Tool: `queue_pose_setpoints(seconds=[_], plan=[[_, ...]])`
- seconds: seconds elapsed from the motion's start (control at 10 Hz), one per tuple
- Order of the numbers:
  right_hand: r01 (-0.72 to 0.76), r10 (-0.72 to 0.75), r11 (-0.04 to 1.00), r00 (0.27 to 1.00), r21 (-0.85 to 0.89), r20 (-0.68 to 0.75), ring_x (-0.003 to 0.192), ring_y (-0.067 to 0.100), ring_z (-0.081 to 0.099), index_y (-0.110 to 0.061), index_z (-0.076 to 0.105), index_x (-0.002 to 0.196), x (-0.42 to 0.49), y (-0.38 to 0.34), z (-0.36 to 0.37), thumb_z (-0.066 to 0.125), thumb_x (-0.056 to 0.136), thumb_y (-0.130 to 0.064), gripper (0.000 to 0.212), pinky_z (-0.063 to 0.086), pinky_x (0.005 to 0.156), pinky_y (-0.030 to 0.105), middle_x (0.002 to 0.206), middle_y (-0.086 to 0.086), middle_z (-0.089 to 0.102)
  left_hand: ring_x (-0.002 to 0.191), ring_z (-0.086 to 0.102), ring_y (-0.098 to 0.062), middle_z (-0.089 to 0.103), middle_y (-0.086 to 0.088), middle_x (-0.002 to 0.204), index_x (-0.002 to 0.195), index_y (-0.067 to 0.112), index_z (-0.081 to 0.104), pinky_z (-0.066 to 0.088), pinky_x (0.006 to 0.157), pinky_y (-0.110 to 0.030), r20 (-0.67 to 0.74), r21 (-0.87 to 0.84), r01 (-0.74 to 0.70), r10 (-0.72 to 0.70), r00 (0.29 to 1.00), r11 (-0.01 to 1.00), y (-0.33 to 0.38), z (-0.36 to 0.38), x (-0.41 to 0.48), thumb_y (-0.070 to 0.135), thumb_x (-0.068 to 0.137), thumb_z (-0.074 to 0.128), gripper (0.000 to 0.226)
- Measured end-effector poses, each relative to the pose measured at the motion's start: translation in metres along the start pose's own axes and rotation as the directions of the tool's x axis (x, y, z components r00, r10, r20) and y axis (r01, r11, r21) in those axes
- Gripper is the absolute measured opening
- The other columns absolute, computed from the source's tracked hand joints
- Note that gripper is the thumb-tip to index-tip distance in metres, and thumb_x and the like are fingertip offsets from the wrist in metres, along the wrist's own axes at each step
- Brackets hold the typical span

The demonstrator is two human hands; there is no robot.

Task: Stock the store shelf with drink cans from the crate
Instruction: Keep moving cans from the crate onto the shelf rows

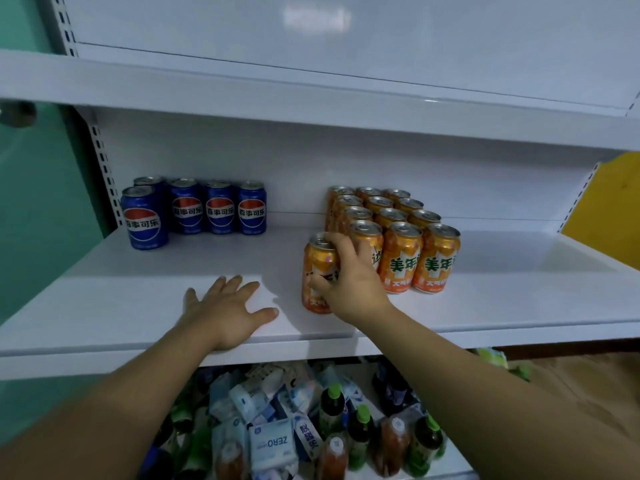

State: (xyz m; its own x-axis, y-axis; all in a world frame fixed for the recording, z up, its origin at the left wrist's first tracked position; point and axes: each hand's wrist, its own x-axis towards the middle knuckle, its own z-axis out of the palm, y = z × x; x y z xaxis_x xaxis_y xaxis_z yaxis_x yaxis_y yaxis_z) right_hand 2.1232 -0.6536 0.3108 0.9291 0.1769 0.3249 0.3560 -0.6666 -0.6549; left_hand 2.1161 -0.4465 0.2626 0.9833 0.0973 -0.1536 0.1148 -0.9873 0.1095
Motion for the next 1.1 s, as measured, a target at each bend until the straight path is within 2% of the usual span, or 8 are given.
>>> queue_pose_setpoints(seconds=[0.2, 0.4, 0.6, 0.7, 0.9, 1.1], plan=[[0.008, -0.008, 0.992, 1.000, -0.128, 0.000, 0.122, 0.031, 0.046, -0.031, 0.025, 0.141, 0.012, 0.000, 0.012, 0.070, 0.085, -0.033, 0.072, 0.048, 0.097, 0.043, 0.142, 0.006, 0.030, 0.147, -0.003, -0.013, -0.002, 0.011, 0.160, 0.150, 0.040, 0.008, -0.002, 0.117, -0.053, -0.039, -0.030, 0.001, -0.002, 0.999, 1.000, -0.003, 0.003, 0.002, 0.080, 0.081, 0.024, 0.081], [0.019, -0.018, 0.994, 1.000, -0.106, 0.006, 0.115, 0.029, 0.051, -0.031, 0.031, 0.136, 0.004, 0.004, -0.001, 0.073, 0.081, -0.029, 0.069, 0.050, 0.089, 0.037, 0.140, 0.005, 0.032, 0.147, -0.002, -0.012, 0.000, 0.011, 0.160, 0.150, 0.040, 0.010, -0.003, 0.117, -0.052, -0.052, -0.062, -0.007, 0.004, 0.999, 0.998, -0.005, 0.003, 0.002, 0.080, 0.082, 0.024, 0.081], [-0.003, 0.000, 0.995, 0.999, -0.095, -0.036, 0.115, 0.028, 0.050, -0.032, 0.033, 0.135, -0.019, 0.019, -0.022, 0.075, 0.078, -0.030, 0.071, 0.047, 0.092, 0.039, 0.135, 0.004, 0.036, 0.147, -0.002, -0.013, -0.001, 0.010, 0.160, 0.151, 0.039, 0.009, -0.002, 0.117, -0.051, -0.028, -0.045, -0.011, 0.010, 1.000, 0.999, -0.005, 0.001, -0.002, 0.079, 0.083, 0.022, 0.079], [-0.024, 0.017, 0.994, 0.998, -0.107, -0.062, 0.116, 0.028, 0.049, -0.031, 0.032, 0.137, -0.025, 0.029, -0.032, 0.074, 0.079, -0.030, 0.071, 0.048, 0.092, 0.040, 0.136, 0.005, 0.037, 0.147, -0.003, -0.014, -0.003, 0.009, 0.160, 0.151, 0.038, 0.007, -0.002, 0.117, -0.051, -0.023, -0.033, -0.017, 0.016, 1.000, 0.999, -0.005, 0.002, -0.005, 0.077, 0.085, 0.021, 0.078], [-0.018, -0.006, 0.983, 0.992, -0.183, -0.128, 0.130, 0.028, 0.038, -0.028, 0.030, 0.144, -0.025, 0.045, -0.041, 0.076, 0.080, -0.030, 0.079, 0.043, 0.101, 0.041, 0.148, 0.002, 0.024, 0.148, -0.003, -0.014, -0.002, 0.009, 0.161, 0.151, 0.038, 0.008, -0.001, 0.117, -0.052, -0.028, -0.023, -0.015, 0.014, 0.999, 1.000, -0.004, 0.003, -0.002, 0.079, 0.083, 0.020, 0.080], [-0.012, -0.008, 0.989, 0.991, -0.146, -0.133, 0.131, 0.022, 0.039, -0.025, 0.024, 0.147, -0.026, 0.049, -0.043, 0.074, 0.082, -0.028, 0.082, 0.041, 0.099, 0.037, 0.151, -0.002, 0.028, 0.147, -0.003, -0.014, -0.002, 0.010, 0.160, 0.151, 0.039, 0.008, -0.002, 0.117, -0.051, -0.031, -0.029, -0.013, 0.012, 0.999, 0.999, -0.005, 0.004, 0.001, 0.079, 0.083, 0.021, 0.080]])
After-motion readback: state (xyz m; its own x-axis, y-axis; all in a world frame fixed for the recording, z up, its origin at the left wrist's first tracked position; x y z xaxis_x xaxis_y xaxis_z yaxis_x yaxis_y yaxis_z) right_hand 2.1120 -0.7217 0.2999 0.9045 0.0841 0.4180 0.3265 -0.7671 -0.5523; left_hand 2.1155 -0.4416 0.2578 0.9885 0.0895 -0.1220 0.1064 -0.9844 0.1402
